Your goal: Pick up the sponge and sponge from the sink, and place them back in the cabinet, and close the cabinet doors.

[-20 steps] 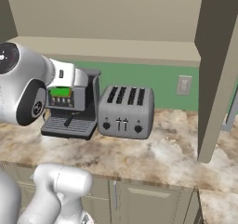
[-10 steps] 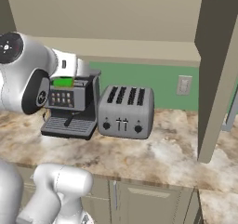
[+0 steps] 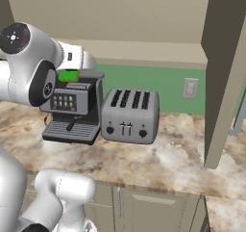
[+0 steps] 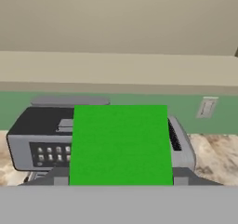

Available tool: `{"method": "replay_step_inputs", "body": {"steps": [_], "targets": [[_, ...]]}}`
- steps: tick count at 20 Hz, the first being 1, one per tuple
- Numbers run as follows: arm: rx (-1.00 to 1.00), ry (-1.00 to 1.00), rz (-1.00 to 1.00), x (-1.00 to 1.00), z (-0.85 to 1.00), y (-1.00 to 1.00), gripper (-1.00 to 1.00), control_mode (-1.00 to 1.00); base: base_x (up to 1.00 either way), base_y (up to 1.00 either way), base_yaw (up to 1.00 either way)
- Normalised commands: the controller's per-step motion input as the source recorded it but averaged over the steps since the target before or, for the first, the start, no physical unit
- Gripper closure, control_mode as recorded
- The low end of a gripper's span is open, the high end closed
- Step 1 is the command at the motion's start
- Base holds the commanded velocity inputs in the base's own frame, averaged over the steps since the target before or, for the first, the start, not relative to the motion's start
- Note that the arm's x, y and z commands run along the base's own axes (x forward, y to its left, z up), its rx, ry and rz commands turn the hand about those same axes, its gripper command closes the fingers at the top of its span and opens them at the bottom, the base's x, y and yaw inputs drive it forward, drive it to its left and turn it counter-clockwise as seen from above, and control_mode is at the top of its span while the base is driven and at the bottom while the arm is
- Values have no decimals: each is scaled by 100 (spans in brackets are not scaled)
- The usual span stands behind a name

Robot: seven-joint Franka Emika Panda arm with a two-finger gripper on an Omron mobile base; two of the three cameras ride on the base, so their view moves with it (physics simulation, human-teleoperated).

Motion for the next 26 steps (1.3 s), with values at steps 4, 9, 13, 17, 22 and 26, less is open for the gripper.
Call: {"method": "replay_step_inputs", "body": {"steps": [4,9,13,17,22,26], "targets": [[0,-5,0,33,1,0,100,-100,0,0,0],[0,-4,0,33,0,0,100,-100,0,0,0],[0,-1,0,32,1,0,100,-100,0,0,0],[0,0,0,37,9,0,100,-100,0,0,0],[0,0,0,39,14,0,100,-100,0,0,0],[0,0,0,33,1,0,100,-100,0,0,0]]}}
